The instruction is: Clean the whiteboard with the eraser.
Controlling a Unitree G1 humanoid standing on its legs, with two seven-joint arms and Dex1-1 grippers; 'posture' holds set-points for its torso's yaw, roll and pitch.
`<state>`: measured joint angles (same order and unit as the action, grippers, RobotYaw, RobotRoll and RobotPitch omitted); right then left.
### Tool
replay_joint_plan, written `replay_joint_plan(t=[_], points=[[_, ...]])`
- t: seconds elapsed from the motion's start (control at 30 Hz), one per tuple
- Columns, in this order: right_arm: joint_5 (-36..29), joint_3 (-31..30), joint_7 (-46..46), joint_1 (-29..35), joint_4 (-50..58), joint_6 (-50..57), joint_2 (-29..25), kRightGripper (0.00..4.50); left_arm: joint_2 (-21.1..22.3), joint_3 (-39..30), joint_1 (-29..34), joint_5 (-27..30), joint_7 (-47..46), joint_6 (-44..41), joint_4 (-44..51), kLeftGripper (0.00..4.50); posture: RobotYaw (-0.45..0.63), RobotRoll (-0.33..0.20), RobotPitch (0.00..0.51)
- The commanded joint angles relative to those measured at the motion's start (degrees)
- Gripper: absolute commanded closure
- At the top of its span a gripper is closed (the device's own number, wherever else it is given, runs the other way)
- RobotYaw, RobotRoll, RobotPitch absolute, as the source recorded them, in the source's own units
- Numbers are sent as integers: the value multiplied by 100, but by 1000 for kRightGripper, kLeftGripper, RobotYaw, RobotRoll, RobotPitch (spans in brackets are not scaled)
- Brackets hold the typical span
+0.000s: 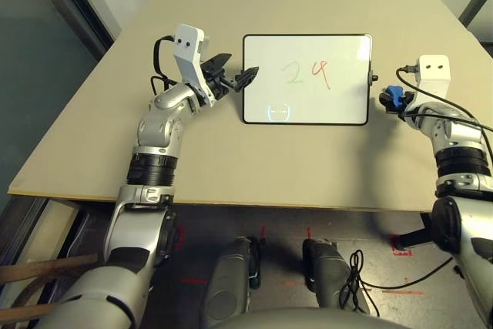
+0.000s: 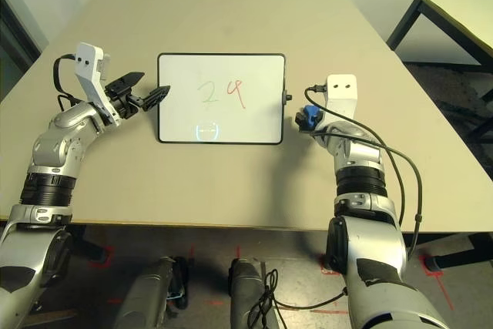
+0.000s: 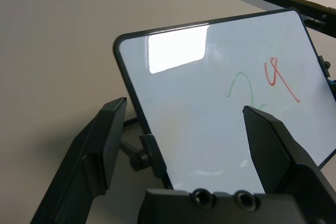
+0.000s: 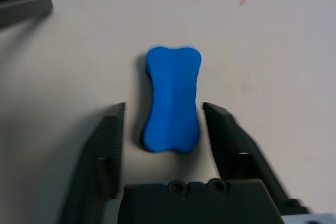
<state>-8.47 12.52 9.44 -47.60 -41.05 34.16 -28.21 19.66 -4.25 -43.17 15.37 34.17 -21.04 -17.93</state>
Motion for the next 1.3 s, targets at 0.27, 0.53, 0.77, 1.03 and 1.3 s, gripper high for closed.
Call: replay_joint_plan(t=[0.27, 0.53, 0.77, 1.03, 1.3], points=[[13, 51, -267, -47, 197, 435, 82, 3881, 46, 26, -23, -23, 1, -40, 40, 0, 13, 0, 145], [-43, 8, -286, -465, 1236, 594, 7, 3901, 11, 47, -95, -44, -12, 8, -24, 0, 3, 0, 138], [-333, -720, 456, -662, 2864, 2189, 196, 3901, -5, 121, -171, -88, 20, 42, -104, 0, -14, 0, 138], [-390, -1843, 1099, -244, 3985, 3645, -52, 3902, -45, 195, -266, -86, 56, 60, -140, 0, -12, 0, 133], [-449, -2339, 1404, 192, 4564, 4223, -244, 3913, -77, 203, -250, -67, 36, 42, -65, 0, -8, 0, 134]])
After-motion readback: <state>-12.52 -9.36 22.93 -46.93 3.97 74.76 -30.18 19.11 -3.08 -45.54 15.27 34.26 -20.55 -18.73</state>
